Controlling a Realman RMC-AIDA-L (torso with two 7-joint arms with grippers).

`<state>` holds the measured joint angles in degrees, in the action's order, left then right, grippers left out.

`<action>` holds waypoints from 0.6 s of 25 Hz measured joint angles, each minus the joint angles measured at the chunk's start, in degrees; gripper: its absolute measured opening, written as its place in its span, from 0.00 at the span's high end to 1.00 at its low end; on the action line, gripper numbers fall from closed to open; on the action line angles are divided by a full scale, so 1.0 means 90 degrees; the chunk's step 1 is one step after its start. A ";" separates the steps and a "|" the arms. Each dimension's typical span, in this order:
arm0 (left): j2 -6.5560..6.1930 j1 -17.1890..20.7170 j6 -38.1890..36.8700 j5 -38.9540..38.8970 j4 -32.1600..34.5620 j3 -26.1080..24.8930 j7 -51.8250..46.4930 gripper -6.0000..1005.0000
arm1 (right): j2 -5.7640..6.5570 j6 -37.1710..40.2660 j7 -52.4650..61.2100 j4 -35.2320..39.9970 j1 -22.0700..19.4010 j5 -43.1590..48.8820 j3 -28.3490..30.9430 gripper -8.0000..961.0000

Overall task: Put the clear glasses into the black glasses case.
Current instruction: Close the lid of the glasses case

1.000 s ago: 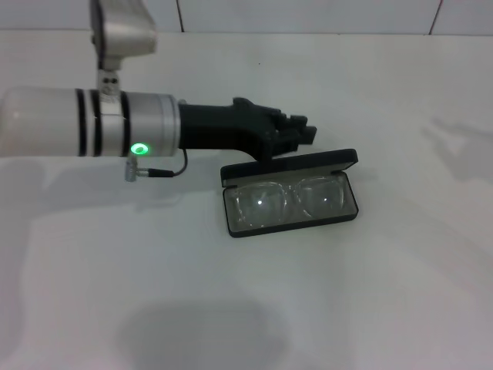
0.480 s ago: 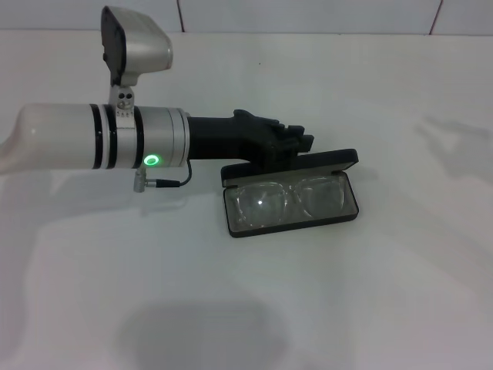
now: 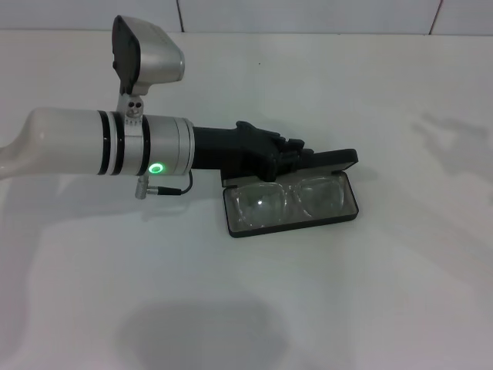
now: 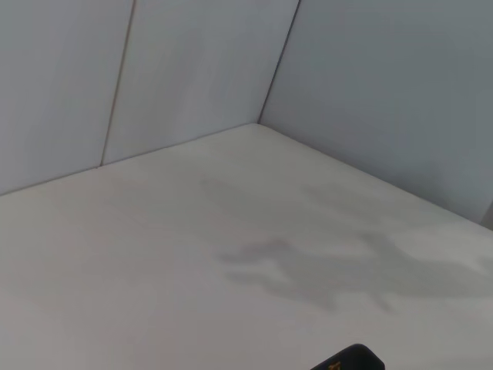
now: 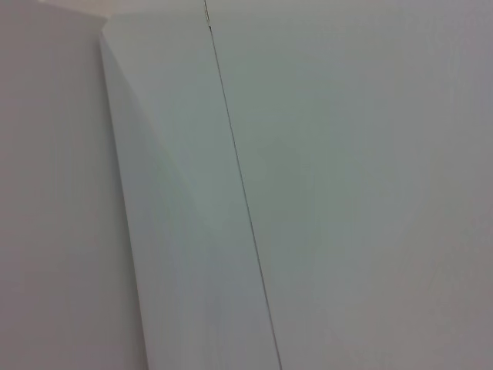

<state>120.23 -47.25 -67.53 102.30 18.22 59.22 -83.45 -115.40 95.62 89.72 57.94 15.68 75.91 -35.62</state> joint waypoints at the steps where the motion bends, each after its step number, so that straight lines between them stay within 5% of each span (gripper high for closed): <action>1: 0.0000 -0.0002 0.0001 0.0003 -0.0015 0.0001 -0.0007 0.78 | 0.0000 0.0000 -0.0020 -0.0017 0.0004 0.0000 0.0000 0.74; 15: 0.0041 0.0107 -0.0371 -0.0012 -0.0162 0.0674 0.0290 0.78 | 0.0008 0.0003 -0.0117 -0.0169 0.0044 0.0004 -0.0022 0.73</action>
<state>120.60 -46.29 -70.86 102.19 16.76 65.29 -80.84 -115.33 95.65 88.67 56.43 16.07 75.95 -35.82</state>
